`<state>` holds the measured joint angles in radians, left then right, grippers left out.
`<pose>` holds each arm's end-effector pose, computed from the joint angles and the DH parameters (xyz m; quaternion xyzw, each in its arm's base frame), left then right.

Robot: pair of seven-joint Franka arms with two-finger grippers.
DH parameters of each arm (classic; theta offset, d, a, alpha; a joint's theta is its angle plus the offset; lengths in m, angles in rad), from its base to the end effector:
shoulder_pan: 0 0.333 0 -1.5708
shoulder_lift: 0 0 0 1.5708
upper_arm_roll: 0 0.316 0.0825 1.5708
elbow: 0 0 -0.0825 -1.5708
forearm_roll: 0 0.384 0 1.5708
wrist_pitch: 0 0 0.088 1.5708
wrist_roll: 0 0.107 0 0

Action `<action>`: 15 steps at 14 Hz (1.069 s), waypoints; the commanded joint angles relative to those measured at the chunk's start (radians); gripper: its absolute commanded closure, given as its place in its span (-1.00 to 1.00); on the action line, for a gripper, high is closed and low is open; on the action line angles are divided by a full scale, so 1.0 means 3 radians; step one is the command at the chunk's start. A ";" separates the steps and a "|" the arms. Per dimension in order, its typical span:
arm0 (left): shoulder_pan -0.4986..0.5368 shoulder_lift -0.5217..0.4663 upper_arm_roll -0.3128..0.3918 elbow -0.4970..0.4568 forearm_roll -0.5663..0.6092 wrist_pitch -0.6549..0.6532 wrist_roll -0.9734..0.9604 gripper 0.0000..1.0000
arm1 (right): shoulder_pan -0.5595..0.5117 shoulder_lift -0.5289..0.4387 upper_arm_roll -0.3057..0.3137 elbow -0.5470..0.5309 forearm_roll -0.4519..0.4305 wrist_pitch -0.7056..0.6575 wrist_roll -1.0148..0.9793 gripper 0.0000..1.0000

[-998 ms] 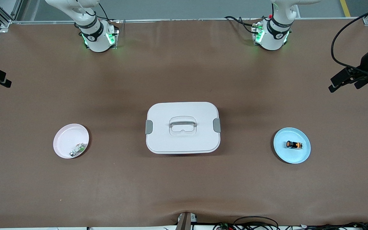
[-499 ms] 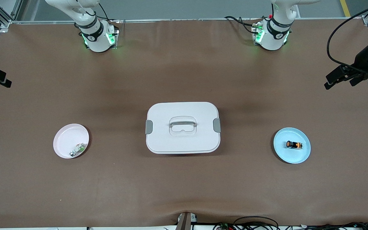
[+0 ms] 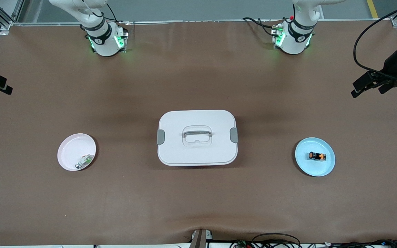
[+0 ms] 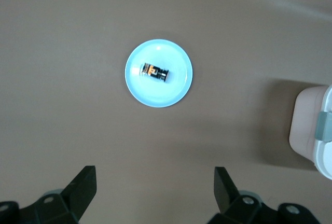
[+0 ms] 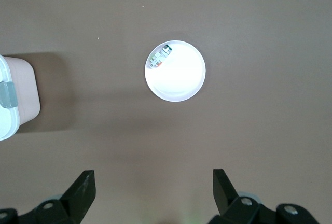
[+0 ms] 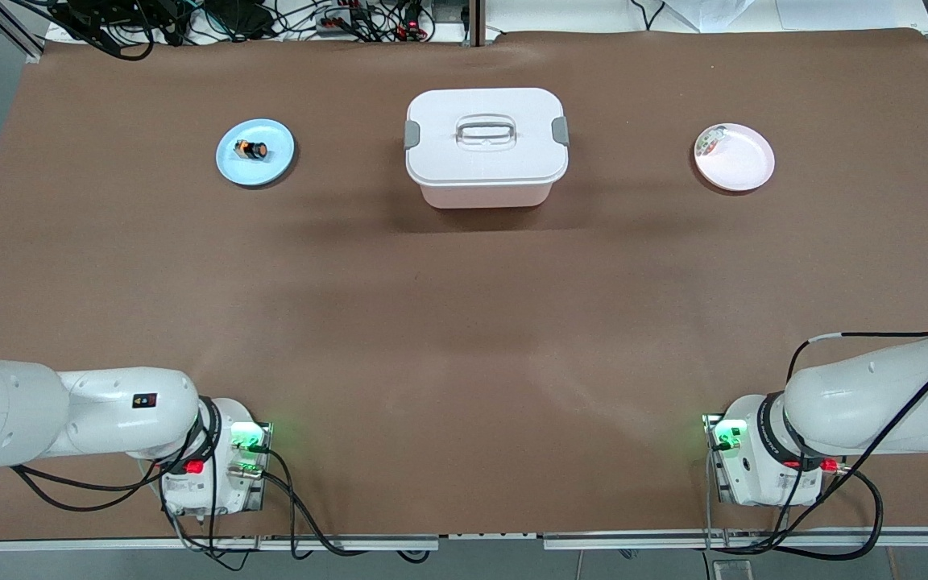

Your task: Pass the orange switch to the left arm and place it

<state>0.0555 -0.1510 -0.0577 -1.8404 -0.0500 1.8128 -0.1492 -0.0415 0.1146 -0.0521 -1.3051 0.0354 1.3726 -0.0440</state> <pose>0.5257 -0.0073 0.5989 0.9949 0.0778 0.0598 0.0248 0.5662 -0.0466 0.6660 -0.9994 0.0216 0.0224 0.0160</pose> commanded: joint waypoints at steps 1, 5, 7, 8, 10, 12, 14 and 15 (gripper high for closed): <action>0.0014 0.0186 -0.0028 0.0269 0.0039 -0.0004 0.0068 -1.00 | -0.0035 -0.0034 0.0031 -0.0026 0.0036 -0.0004 0.0049 -1.00; -0.0001 0.0543 -0.0012 0.0856 0.0049 -0.0289 0.0206 -1.00 | -0.0041 -0.0034 0.0031 -0.0027 0.0036 0.0011 0.0049 -1.00; -0.0011 0.0636 -0.0012 0.1046 0.0161 -0.0464 0.0323 -1.00 | -0.0041 -0.0034 0.0031 -0.0026 0.0036 0.0016 0.0049 -1.00; -0.0037 0.0641 -0.0007 0.1067 0.0167 -0.0505 0.0329 -1.00 | -0.0041 -0.0034 0.0031 -0.0026 0.0030 0.0022 0.0049 -1.00; -0.0067 0.0606 -0.0002 0.1068 0.0151 -0.0571 0.0303 -1.00 | -0.0041 -0.0034 0.0031 -0.0026 0.0030 0.0027 0.0049 -1.00; -0.0083 0.0565 -0.0002 0.1073 0.0151 -0.0607 0.0303 -1.00 | -0.0041 -0.0029 0.0031 -0.0026 0.0030 0.0027 0.0049 -1.00; -0.0088 0.0560 0.0003 0.1068 0.0161 -0.0607 0.0298 -1.00 | -0.0035 -0.0034 0.0031 -0.0026 0.0030 0.0027 0.0049 -1.00; -0.0093 0.0560 0.0003 0.1068 0.0167 -0.0612 0.0298 -1.00 | -0.0030 -0.0034 0.0031 -0.0026 0.0036 0.0032 0.0049 -1.00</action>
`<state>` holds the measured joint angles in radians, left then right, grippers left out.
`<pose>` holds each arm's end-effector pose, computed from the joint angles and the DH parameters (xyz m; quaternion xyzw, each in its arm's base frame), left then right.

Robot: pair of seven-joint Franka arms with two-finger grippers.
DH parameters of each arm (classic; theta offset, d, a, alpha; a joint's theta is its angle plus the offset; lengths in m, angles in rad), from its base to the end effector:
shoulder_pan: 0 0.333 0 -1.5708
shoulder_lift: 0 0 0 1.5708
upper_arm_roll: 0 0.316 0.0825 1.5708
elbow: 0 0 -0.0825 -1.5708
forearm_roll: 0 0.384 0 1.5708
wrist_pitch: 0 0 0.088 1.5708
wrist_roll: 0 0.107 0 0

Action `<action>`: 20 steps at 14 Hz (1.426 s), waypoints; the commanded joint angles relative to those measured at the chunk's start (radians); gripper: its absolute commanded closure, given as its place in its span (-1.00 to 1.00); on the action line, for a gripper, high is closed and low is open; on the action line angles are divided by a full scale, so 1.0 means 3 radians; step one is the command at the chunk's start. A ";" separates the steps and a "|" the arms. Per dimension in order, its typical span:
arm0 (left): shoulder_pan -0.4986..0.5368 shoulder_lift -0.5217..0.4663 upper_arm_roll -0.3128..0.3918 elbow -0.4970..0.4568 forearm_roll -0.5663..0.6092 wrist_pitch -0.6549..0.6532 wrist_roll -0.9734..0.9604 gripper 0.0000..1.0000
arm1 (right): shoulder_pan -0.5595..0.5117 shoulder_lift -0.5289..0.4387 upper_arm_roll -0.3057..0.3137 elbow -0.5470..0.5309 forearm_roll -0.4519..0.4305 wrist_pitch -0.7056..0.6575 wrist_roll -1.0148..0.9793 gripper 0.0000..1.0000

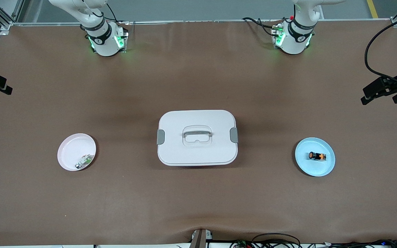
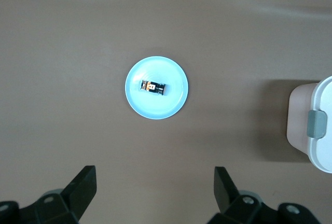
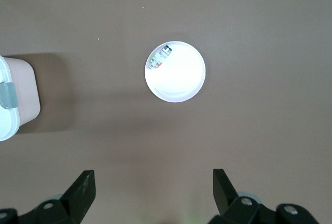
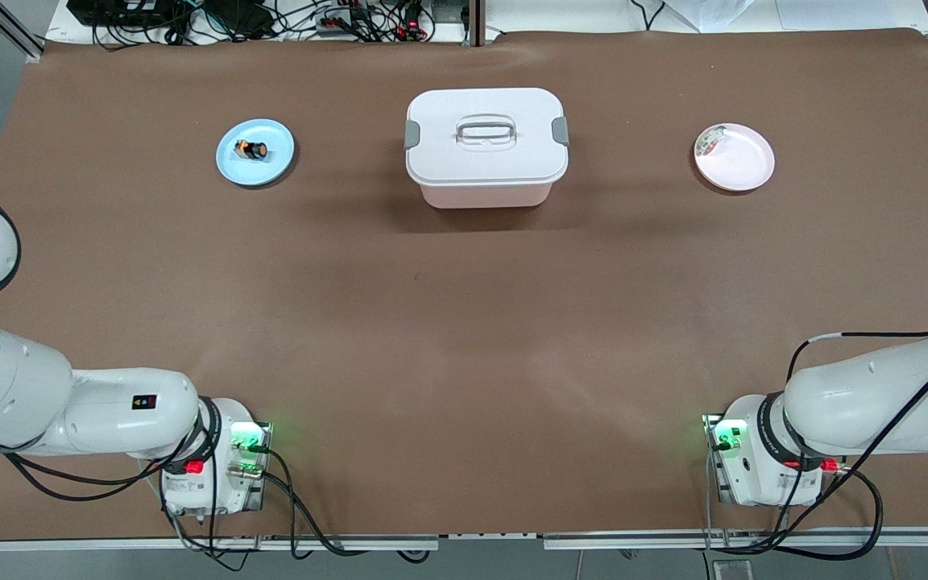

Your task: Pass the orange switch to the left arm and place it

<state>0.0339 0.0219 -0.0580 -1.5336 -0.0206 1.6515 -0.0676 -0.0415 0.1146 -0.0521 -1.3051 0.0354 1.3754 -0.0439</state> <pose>0.5697 -0.0154 0.6375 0.9985 0.0221 0.0474 0.0131 0.5665 -0.0467 0.6662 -0.9994 0.0217 0.0210 0.0159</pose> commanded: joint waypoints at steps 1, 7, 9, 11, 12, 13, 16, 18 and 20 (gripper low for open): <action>0.0010 -0.0017 -0.0001 0.0045 0.0069 -0.0095 0.0031 -1.00 | -0.0035 -0.0034 0.0031 -0.0027 0.0036 0.0022 0.0049 -1.00; 0.0051 -0.0012 -0.0001 0.0045 0.0069 -0.0126 0.0082 -1.00 | -0.0035 -0.0029 0.0031 -0.0027 0.0025 0.0017 0.0044 -1.00; 0.0096 -0.0012 -0.0006 0.0045 0.0069 -0.0126 0.0093 -1.00 | -0.0035 -0.0034 0.0031 -0.0027 0.0000 0.0033 0.0044 -1.00; 0.0087 0.0003 -0.0006 0.0045 0.0064 -0.0126 0.0093 -1.00 | -0.0040 -0.0029 0.0031 -0.0027 -0.0005 0.0043 0.0044 -1.00; 0.0081 0.0014 -0.0011 0.0050 0.0074 -0.0126 0.0082 -1.00 | -0.0046 -0.0029 0.0031 -0.0027 -0.0005 0.0043 0.0044 -1.00; 0.0086 0.0019 -0.0011 0.0045 0.0064 -0.0126 0.0092 -1.00 | -0.0046 -0.0029 0.0031 -0.0027 -0.0005 0.0043 0.0044 -1.00; 0.0092 0.0060 -0.0006 0.0029 0.0064 -0.0126 0.0082 -1.00 | -0.0051 -0.0029 0.0031 -0.0027 -0.0005 0.0043 0.0044 -1.00; 0.0092 0.0096 -0.0011 0.0029 0.0048 -0.0126 0.0082 -1.00 | -0.0041 -0.0029 0.0031 -0.0027 -0.0005 0.0048 0.0044 -1.00; 0.0092 0.0121 -0.0011 0.0035 0.0048 -0.0126 0.0087 -1.00 | -0.0041 -0.0029 0.0031 -0.0027 -0.0005 0.0053 0.0044 -1.00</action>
